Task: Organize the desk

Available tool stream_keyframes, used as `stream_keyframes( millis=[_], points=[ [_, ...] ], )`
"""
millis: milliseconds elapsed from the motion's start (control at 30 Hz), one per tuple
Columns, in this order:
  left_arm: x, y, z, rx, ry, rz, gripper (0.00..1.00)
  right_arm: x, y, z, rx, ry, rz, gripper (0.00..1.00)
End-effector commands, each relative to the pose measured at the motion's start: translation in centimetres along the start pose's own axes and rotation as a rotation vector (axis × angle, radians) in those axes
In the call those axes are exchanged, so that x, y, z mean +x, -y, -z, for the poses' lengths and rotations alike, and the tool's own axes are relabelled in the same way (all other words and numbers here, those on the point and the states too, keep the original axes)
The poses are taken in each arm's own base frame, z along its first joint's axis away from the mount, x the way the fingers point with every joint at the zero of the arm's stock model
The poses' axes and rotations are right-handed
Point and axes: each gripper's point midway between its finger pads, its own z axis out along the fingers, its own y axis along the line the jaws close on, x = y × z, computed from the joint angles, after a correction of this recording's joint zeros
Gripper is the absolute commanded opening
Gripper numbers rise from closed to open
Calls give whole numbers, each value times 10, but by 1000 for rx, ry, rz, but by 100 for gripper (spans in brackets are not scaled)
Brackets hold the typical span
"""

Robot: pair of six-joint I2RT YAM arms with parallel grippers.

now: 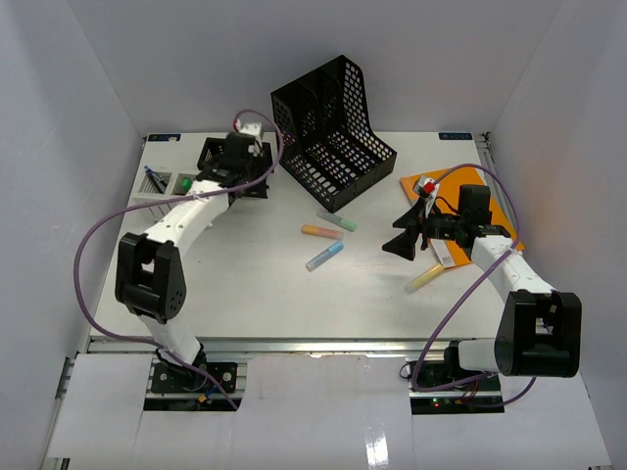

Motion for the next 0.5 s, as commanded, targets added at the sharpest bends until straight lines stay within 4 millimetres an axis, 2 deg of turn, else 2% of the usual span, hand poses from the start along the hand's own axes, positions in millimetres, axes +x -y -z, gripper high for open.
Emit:
stream_keyframes(
  millis=[0,67,100,133,200,267,333,467],
  points=[
    [-91,-56,31,19,189,185,0,-9,-1,2,-7,24,44,98],
    [-108,-65,20,63,198,253,0,-8,-1,2,-5,23,44,98],
    [-103,-75,9,55,176,268,0,-8,-1,2,-5,23,44,98],
    [-114,-84,2,51,191,302,0,-7,-1,2,-2,22,43,98],
    [-136,-95,-1,36,228,321,0,-8,-1,3,-2,24,46,98],
    [-147,-103,-12,26,234,333,0,-7,0,3,1,22,44,98],
    [-148,-111,-32,7,221,341,0,-6,0,3,1,21,42,98],
    [-152,-114,-42,9,222,358,0,-6,1,3,5,18,43,98]
  ],
)
